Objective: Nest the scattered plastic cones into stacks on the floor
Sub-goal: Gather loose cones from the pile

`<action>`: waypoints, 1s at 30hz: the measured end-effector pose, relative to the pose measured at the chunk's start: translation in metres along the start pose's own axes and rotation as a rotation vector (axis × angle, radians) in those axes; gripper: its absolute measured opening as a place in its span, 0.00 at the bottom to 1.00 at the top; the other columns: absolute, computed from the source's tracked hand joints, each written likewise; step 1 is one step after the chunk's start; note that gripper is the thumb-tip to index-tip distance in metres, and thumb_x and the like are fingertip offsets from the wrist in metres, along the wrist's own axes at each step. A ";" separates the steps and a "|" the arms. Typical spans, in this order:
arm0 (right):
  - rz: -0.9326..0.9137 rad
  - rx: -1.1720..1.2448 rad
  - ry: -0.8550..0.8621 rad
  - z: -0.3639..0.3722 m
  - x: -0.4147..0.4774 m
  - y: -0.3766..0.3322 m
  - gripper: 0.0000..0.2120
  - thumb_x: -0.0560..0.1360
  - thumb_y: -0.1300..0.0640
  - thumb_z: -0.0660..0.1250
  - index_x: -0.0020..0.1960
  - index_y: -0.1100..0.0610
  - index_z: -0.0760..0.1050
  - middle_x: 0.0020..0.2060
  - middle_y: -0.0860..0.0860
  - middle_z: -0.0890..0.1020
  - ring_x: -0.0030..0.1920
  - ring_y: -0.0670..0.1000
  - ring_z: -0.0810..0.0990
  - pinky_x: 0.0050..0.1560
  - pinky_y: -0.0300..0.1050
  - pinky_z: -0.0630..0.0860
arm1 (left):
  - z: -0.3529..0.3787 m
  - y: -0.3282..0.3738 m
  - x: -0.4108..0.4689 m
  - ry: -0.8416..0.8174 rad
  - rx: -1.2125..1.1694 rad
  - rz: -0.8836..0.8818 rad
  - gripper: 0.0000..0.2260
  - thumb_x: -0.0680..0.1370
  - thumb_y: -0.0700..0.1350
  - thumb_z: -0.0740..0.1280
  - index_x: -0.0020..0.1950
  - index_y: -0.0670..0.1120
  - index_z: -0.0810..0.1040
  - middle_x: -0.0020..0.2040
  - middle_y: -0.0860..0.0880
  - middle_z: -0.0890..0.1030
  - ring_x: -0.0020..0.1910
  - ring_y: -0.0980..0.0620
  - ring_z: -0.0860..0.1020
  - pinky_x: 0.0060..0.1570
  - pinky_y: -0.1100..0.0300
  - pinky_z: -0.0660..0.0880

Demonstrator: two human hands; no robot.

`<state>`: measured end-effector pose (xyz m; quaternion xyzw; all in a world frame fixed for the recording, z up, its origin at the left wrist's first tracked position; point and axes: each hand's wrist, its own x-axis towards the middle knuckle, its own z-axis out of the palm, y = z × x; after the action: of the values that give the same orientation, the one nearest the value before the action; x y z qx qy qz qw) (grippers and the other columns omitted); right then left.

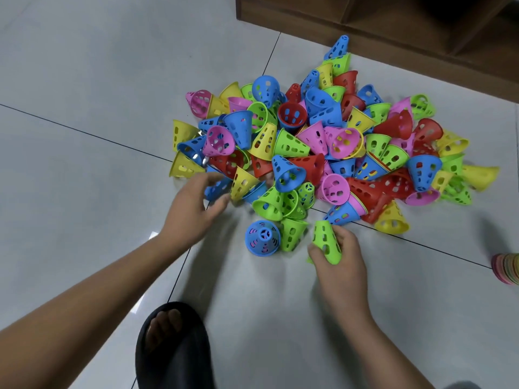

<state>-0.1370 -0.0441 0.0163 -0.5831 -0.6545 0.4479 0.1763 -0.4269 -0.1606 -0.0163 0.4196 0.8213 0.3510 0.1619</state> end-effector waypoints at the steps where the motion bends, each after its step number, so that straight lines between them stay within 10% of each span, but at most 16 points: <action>1: -0.045 0.024 -0.014 0.003 -0.003 -0.010 0.20 0.75 0.53 0.77 0.63 0.40 0.75 0.58 0.43 0.81 0.57 0.45 0.81 0.60 0.49 0.79 | -0.001 -0.008 0.007 0.016 0.038 -0.027 0.18 0.82 0.52 0.73 0.71 0.52 0.76 0.66 0.53 0.78 0.62 0.55 0.78 0.60 0.50 0.79; 9: -0.271 0.161 -0.082 0.030 -0.010 -0.076 0.19 0.76 0.52 0.78 0.62 0.41 0.75 0.56 0.40 0.80 0.60 0.49 0.81 0.59 0.53 0.81 | 0.000 -0.035 0.036 -0.129 0.216 -0.018 0.25 0.80 0.50 0.74 0.77 0.53 0.73 0.75 0.49 0.71 0.73 0.46 0.73 0.68 0.48 0.75; 19: -0.292 -0.031 -0.220 0.051 -0.014 -0.057 0.22 0.73 0.46 0.79 0.64 0.40 0.75 0.57 0.32 0.77 0.62 0.37 0.74 0.64 0.44 0.73 | 0.002 -0.055 -0.003 -0.084 0.291 -0.107 0.15 0.83 0.61 0.67 0.50 0.50 0.81 0.42 0.52 0.79 0.47 0.44 0.77 0.45 0.50 0.73; 24: -0.311 -0.139 -0.268 0.049 -0.016 -0.032 0.23 0.72 0.50 0.80 0.63 0.41 0.76 0.57 0.32 0.76 0.61 0.38 0.72 0.63 0.40 0.71 | -0.004 -0.045 -0.032 -0.091 0.042 -0.297 0.20 0.79 0.57 0.75 0.68 0.56 0.74 0.48 0.57 0.82 0.46 0.58 0.82 0.46 0.54 0.76; 30: -0.447 -0.201 -0.285 0.040 -0.006 -0.017 0.26 0.70 0.59 0.75 0.66 0.45 0.76 0.62 0.36 0.76 0.67 0.44 0.73 0.69 0.50 0.73 | -0.008 -0.048 -0.041 0.015 0.214 -0.085 0.34 0.72 0.53 0.82 0.75 0.51 0.72 0.67 0.50 0.72 0.66 0.47 0.73 0.64 0.50 0.75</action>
<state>-0.1759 -0.0635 0.0099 -0.3699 -0.8262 0.4081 0.1183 -0.4339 -0.2162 -0.0461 0.3963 0.8724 0.2575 0.1248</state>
